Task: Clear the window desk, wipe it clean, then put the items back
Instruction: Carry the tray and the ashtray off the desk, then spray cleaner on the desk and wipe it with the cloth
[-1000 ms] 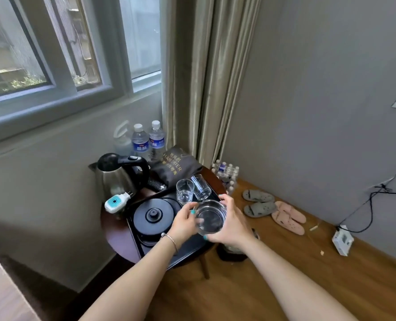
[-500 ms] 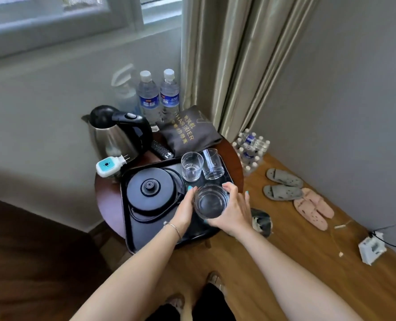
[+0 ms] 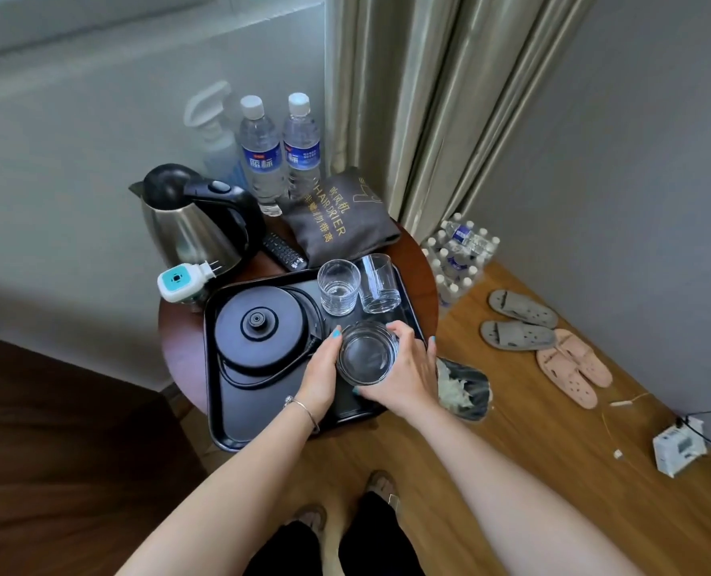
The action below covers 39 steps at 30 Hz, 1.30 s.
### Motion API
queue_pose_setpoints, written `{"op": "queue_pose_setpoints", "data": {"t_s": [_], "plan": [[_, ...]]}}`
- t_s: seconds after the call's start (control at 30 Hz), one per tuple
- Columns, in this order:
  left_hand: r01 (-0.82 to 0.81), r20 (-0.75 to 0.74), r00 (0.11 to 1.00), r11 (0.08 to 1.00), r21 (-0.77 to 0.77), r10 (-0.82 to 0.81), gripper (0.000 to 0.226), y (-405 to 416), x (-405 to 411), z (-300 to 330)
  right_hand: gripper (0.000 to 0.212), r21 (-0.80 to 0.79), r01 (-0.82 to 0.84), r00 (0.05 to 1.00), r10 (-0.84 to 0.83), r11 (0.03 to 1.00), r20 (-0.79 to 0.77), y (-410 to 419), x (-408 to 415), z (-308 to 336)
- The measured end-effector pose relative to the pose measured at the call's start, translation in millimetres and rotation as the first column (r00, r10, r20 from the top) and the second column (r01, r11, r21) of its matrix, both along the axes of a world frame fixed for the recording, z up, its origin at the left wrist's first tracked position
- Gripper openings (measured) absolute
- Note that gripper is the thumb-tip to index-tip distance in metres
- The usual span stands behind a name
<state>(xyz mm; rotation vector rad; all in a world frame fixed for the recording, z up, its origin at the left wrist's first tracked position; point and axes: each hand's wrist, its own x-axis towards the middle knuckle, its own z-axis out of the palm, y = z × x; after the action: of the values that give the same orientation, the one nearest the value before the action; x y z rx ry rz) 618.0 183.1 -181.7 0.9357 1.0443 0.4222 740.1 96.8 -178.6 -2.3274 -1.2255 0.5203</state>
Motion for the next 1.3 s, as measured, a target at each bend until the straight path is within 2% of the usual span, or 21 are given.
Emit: {"op": "queue_pose_setpoints", "data": {"t_s": [0.13,0.23,0.37,0.53,0.67,0.9,1.0,1.1,1.2,1.3], "plan": [[0.019,-0.057,0.998,1.000,0.012,-0.018,0.049,-1,0,-3,0.121,-0.061,-0.041,0.999,0.041,0.997,0.004,-1,1,2],[0.160,-0.144,0.980,0.978,0.131,-0.141,0.054,3,-4,0,0.130,-0.127,-0.073,0.997,0.069,0.989,-0.036,-1,1,10],[0.247,-0.137,0.964,0.959,0.142,-0.228,0.050,17,-10,20,0.131,-0.193,-0.101,0.995,0.098,0.976,-0.025,-1,3,30],[0.293,-0.198,0.947,0.931,0.219,-0.251,0.044,41,-23,67,0.118,-0.148,-0.105,0.992,0.114,0.983,0.053,15,2,68],[0.316,-0.203,0.943,0.903,0.290,-0.265,0.022,58,-40,94,0.116,-0.121,-0.102,0.988,0.114,0.987,0.102,37,-13,93],[0.369,-0.291,0.916,0.865,0.340,-0.277,0.035,88,-78,123,0.111,-0.066,-0.140,0.984,0.146,0.988,0.103,73,-45,123],[0.434,-0.369,0.882,0.808,0.397,-0.293,0.035,105,-90,136,0.107,-0.063,-0.170,0.981,0.175,0.984,0.087,90,-55,133],[0.430,-0.374,0.887,0.778,0.458,-0.270,0.036,121,-95,147,0.092,-0.017,-0.146,0.989,0.145,0.989,-0.007,112,-59,137],[0.387,-0.394,0.902,0.737,0.554,-0.177,0.039,137,-99,157,0.055,0.084,-0.070,0.975,0.086,0.994,-0.203,143,-59,143],[0.355,-0.430,0.901,0.667,0.655,-0.057,0.042,157,-102,164,0.036,0.147,-0.034,0.979,0.062,0.989,-0.192,186,-58,159]]}}
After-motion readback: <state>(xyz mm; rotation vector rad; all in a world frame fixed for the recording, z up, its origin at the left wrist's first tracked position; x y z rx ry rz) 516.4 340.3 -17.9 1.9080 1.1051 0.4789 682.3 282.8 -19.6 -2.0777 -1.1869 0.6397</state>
